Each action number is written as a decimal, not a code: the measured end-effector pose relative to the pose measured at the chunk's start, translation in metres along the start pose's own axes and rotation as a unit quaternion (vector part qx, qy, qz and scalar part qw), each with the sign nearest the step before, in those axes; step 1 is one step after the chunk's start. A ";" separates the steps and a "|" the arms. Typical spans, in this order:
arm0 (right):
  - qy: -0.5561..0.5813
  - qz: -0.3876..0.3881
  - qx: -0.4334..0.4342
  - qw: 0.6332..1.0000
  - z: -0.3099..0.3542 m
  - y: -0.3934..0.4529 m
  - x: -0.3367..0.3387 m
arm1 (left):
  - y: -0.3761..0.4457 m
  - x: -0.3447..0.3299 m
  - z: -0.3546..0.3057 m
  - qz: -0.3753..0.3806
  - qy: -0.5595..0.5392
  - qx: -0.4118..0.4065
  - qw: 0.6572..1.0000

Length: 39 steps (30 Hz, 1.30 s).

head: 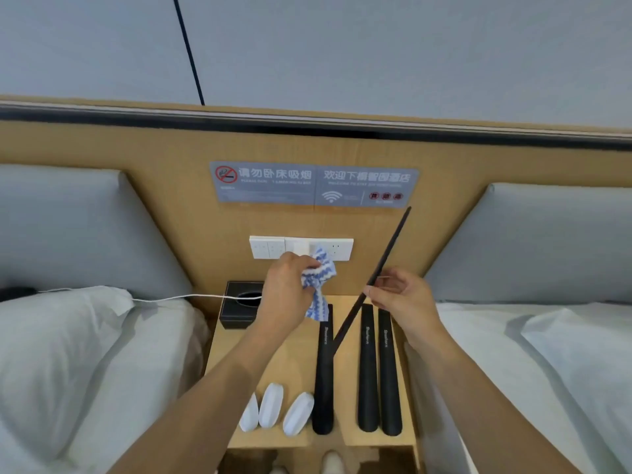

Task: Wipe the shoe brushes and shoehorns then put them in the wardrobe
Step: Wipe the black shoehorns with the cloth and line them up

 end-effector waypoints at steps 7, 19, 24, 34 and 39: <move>-0.079 -0.030 -0.125 0.989 -0.099 0.010 0.000 | -0.016 -0.033 0.038 0.007 -0.049 0.015 0.999; -0.322 0.034 -0.293 0.900 -0.241 0.053 -0.036 | -0.043 -0.093 0.126 0.005 -0.108 0.096 0.989; -0.371 0.019 -0.353 0.859 -0.278 0.076 -0.045 | -0.051 -0.108 0.153 -0.003 -0.110 0.101 0.989; -0.420 0.010 -0.369 0.829 -0.296 0.116 -0.053 | -0.055 -0.122 0.178 0.005 -0.134 0.139 0.981; -0.444 0.027 -0.322 0.836 -0.297 0.119 -0.064 | -0.050 -0.120 0.178 0.000 -0.132 0.131 0.983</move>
Point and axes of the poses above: each hand's wrist, its own y-axis towards the middle knuckle, its own x-axis out of the back of the hand, z = x × y, the point moved 7 cm from there along y, towards the middle knuckle, and after that the axes turned 14 degrees about z, right-handed, at the moved point
